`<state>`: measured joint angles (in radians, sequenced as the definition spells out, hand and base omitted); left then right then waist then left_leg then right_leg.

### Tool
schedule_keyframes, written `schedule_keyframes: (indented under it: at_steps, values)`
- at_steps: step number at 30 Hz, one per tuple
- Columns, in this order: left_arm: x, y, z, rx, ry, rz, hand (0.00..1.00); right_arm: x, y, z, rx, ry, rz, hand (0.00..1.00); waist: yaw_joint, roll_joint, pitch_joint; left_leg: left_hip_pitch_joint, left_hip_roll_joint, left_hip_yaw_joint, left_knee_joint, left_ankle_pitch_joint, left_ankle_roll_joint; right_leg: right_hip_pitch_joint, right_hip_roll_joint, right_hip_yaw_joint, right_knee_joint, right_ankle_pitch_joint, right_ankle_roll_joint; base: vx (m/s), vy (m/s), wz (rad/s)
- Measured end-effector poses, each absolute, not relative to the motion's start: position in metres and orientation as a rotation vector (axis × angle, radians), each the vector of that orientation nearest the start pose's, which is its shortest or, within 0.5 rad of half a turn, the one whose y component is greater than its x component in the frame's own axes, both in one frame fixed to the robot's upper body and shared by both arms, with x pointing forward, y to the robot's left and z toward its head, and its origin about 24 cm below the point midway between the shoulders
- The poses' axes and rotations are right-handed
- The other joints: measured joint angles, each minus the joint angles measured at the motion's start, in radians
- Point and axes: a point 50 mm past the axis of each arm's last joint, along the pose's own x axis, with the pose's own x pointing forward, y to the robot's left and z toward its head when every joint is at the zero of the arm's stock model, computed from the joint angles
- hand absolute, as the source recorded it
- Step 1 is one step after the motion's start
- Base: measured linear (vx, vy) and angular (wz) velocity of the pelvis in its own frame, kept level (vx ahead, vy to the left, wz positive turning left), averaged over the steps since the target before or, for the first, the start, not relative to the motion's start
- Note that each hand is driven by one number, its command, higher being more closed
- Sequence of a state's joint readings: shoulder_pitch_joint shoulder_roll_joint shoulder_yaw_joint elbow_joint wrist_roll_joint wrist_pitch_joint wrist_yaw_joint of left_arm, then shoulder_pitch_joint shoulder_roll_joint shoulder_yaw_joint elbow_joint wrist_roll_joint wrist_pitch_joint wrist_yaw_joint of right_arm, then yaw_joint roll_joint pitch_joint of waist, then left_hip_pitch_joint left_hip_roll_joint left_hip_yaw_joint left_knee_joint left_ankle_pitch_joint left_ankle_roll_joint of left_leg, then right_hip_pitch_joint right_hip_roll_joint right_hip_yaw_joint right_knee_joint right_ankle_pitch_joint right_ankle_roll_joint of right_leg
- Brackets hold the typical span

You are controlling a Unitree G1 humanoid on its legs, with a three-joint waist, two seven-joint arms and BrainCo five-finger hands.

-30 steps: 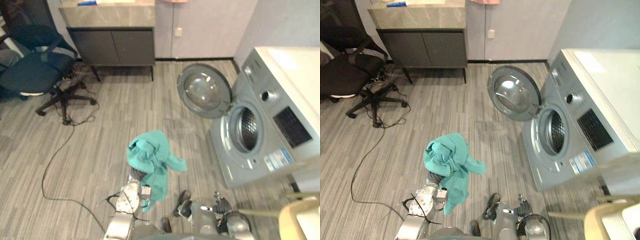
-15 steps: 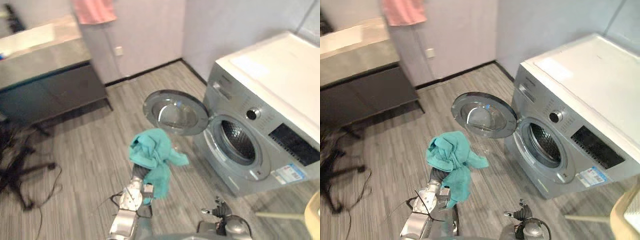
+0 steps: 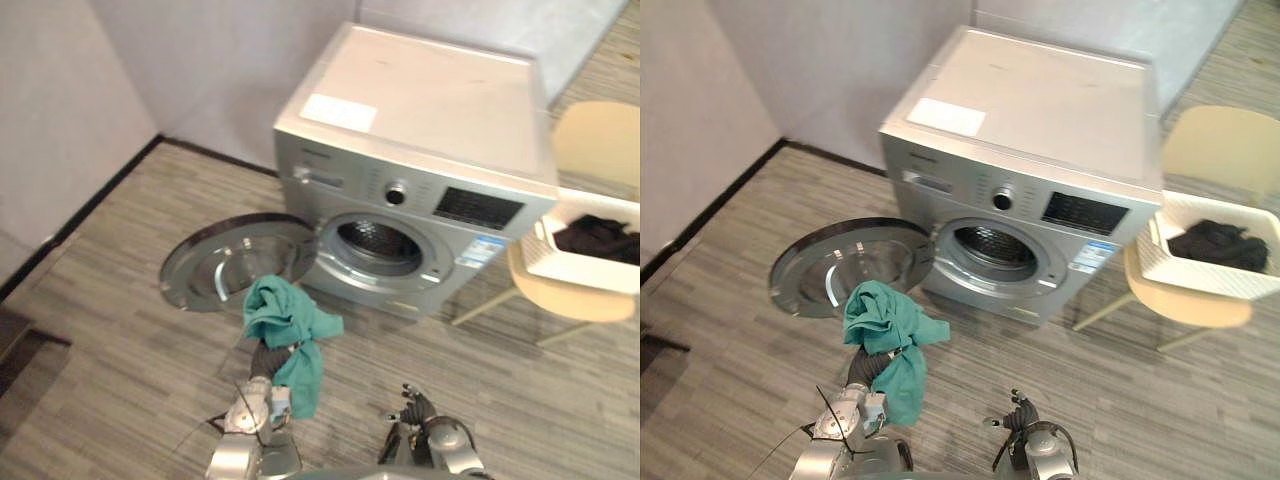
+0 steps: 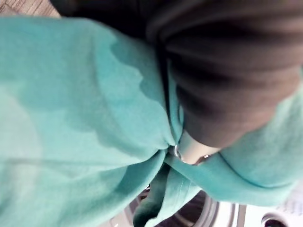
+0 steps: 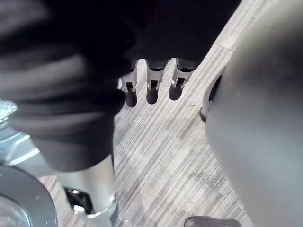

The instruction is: Pick up the laundry basket with both hands and put the clothes into the washing machine.

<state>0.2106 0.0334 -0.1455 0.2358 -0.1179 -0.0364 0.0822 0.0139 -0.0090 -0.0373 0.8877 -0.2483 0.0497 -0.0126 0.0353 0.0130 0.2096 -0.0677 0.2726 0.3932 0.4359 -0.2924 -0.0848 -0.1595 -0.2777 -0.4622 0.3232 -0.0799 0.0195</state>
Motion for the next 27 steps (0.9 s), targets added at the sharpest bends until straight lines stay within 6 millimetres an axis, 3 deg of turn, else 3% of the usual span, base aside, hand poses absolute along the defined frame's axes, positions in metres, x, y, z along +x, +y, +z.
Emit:
schedule_keyframes:
  at_steps: [2,4,5,6,8,10,11,13,14,15,16,18,21,24,25,27]
  values:
    - [0.187,0.141,-0.059,-0.064,0.444,0.012,1.0,0.155,-0.163,-0.14,-0.239,0.945,0.046,0.0,0.002,0.002,0.001,0.005,0.047,0.032,0.015,-0.005,-0.027,-0.053,-0.014,0.006,0.037,-0.006,0.009,0.06,-0.207,-0.81]
    - [0.182,0.143,-0.07,-0.053,0.5,0.007,1.0,0.154,-0.165,-0.14,-0.262,0.952,0.049,0.0,0.002,-0.009,-0.006,0.028,0.093,0.033,0.029,-0.01,-0.066,-0.065,-0.008,0.009,0.056,0.024,0.075,0.13,-0.297,-0.5]
    - [0.178,0.142,-0.077,-0.054,0.543,0.007,1.0,0.155,-0.169,-0.139,-0.276,0.95,0.047,0.0,-0.003,0.017,-0.008,0.056,0.115,0.016,-0.008,0.006,-0.09,-0.058,0.027,0.005,0.076,0.003,0.048,0.21,-0.322,-0.35]
    - [0.176,0.133,-0.08,-0.068,0.559,-0.011,1.0,0.155,-0.179,-0.139,-0.303,0.954,0.034,0.0,-0.019,0.035,-0.009,0.101,0.112,0.01,-0.075,0.024,-0.119,-0.056,0.041,0.006,0.106,-0.032,0.043,0.21,-0.288,-0.23]
    - [0.177,0.122,-0.082,-0.093,0.57,-0.028,1.0,0.153,-0.19,-0.139,-0.313,0.967,0.006,0.0,-0.024,0.047,-0.015,0.155,0.116,0.018,-0.142,0.068,-0.131,-0.055,0.054,0.01,0.149,-0.076,0.035,0.21,-0.292,-0.1]
    - [0.18,0.12,-0.083,-0.109,0.574,-0.031,1.0,0.151,-0.194,-0.14,-0.32,0.978,0.001,0.0,-0.027,0.042,-0.022,0.157,0.144,0.006,-0.125,0.096,-0.129,-0.054,0.083,0.002,0.175,-0.123,0.026,0.14,-0.308,-0.09]
    - [0.183,0.122,-0.083,-0.119,0.575,-0.015,1.0,0.149,-0.192,-0.141,-0.315,0.987,0.006,0.0,-0.023,0.039,-0.024,0.121,0.184,-0.032,-0.048,0.111,-0.1,-0.041,0.114,-0.005,0.168,-0.142,0.015,0.12,-0.29,-0.07]
    - [0.181,0.133,-0.087,-0.148,0.593,0.039,1.0,0.145,-0.189,-0.145,-0.31,1.01,0.015,0.0,-0.019,0.027,-0.026,0.031,0.251,-0.091,0.134,0.197,0.07,0.021,0.175,-0.011,0.086,-0.139,-0.005,0.15,-0.316,-0.13]
    - [0.178,0.139,-0.089,-0.156,0.602,0.068,1.0,0.143,-0.189,-0.146,-0.311,1.019,0.016,0.0,-0.017,0.024,-0.026,0.009,0.269,-0.093,0.182,0.229,0.112,0.044,0.191,-0.009,0.059,-0.134,-0.013,0.15,-0.299,-0.32]
    - [0.172,0.143,-0.094,-0.182,0.632,0.112,1.0,0.14,-0.188,-0.148,-0.309,1.035,0.014,0.0,-0.014,0.013,-0.019,-0.032,0.31,-0.084,0.312,0.223,0.123,0.094,0.223,0.004,0.0,-0.122,-0.032,0.12,-0.215,-0.32]
    - [0.17,0.144,-0.096,-0.189,0.645,0.121,1.0,0.139,-0.19,-0.148,-0.312,1.04,0.012,0.0,-0.014,0.013,-0.019,-0.046,0.312,-0.077,0.354,0.21,0.118,0.114,0.231,0.009,-0.024,-0.118,-0.037,0.21,-0.222,-0.34]
    - [0.167,0.148,-0.1,-0.214,0.668,0.166,1.0,0.136,-0.193,-0.15,-0.321,1.059,0.009,0.0,-0.015,-0.004,-0.017,-0.094,0.247,-0.065,0.403,0.144,0.049,0.177,0.237,0.024,-0.107,-0.095,-0.036,0.21,-0.106,-0.18]
    - [0.175,0.152,-0.097,-0.237,0.643,0.194,1.0,0.136,-0.193,-0.15,-0.325,1.06,0.013,0.0,-0.008,-0.02,-0.012,-0.173,0.147,-0.067,0.312,0.098,0.009,0.214,0.229,0.027,-0.178,-0.066,-0.018,0.15,0.036,-0.05]
    - [0.187,0.159,-0.096,-0.246,0.636,0.249,1.0,0.137,-0.185,-0.15,-0.349,1.047,0.038,0.0,0.009,-0.038,0.0,-0.226,0.05,-0.083,0.106,0.121,0.01,0.236,0.201,0.023,-0.187,-0.054,0.003,0.19,0.196,-0.04]
    - [0.189,0.158,-0.097,-0.244,0.642,0.249,1.0,0.14,-0.183,-0.148,-0.362,1.031,0.052,0.0,0.008,-0.019,0.0,-0.215,0.043,-0.095,0.034,0.164,0.035,0.246,0.21,0.026,-0.178,-0.069,0.042,0.21,0.284,-0.03]
    - [0.205,0.167,-0.091,-0.195,0.618,0.249,1.0,0.149,-0.16,-0.145,-0.349,0.976,0.096,0.0,0.007,-0.076,0.029,-0.241,0.021,-0.099,0.091,0.146,0.05,0.217,0.163,0.019,-0.11,-0.103,0.077,0.12,0.226,0.14]
